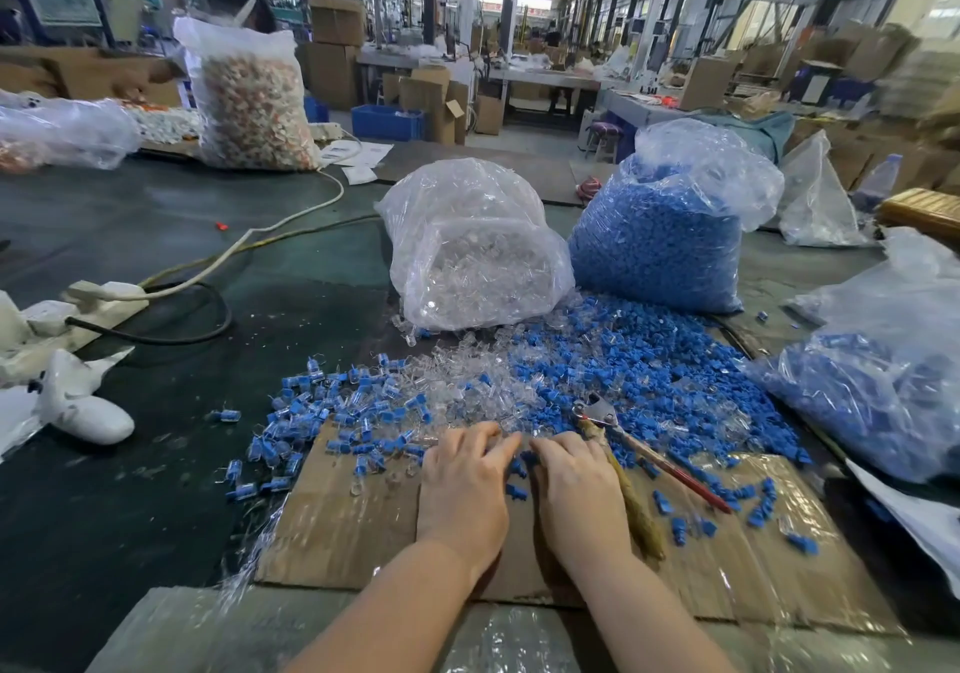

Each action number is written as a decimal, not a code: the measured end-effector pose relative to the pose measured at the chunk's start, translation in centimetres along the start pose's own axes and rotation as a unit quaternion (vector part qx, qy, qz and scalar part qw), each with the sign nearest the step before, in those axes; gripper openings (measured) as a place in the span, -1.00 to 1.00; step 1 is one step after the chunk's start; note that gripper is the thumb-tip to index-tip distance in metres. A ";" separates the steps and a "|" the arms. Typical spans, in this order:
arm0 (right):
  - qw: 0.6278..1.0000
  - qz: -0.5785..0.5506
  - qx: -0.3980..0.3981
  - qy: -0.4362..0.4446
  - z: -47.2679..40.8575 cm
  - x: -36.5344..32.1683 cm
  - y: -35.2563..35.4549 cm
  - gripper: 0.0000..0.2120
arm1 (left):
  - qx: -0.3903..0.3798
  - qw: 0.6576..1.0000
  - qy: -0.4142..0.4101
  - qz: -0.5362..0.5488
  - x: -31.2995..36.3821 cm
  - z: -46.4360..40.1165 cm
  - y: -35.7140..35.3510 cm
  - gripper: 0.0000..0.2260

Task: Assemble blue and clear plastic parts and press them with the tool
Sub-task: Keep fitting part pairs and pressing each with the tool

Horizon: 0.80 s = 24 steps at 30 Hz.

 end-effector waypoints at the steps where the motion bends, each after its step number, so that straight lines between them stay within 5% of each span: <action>1: 1.000 -0.005 0.004 -0.002 0.0 0.1 -0.1 -0.64 | -0.010 1.000 -0.006 -0.008 0.2 0.0 -0.3 -0.49; 17: 0.982 -0.157 0.098 -0.030 0.7 0.7 0.3 -0.98 | 0.039 0.997 0.000 0.068 -0.4 0.4 0.4 -0.75; 24: 0.980 -0.167 0.103 -0.027 0.9 0.9 0.1 -0.80 | 0.033 0.998 -0.011 0.055 -0.3 0.6 0.0 -0.67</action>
Point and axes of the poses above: each hand's wrist, its own z-axis away from the middle knuckle, its own y-axis out of the back of the hand, x = y × z, the point moved 9 cm from there along -z, towards the middle knuckle, and after that the axes turned 12 degrees about -z, right-handed, at the moved point
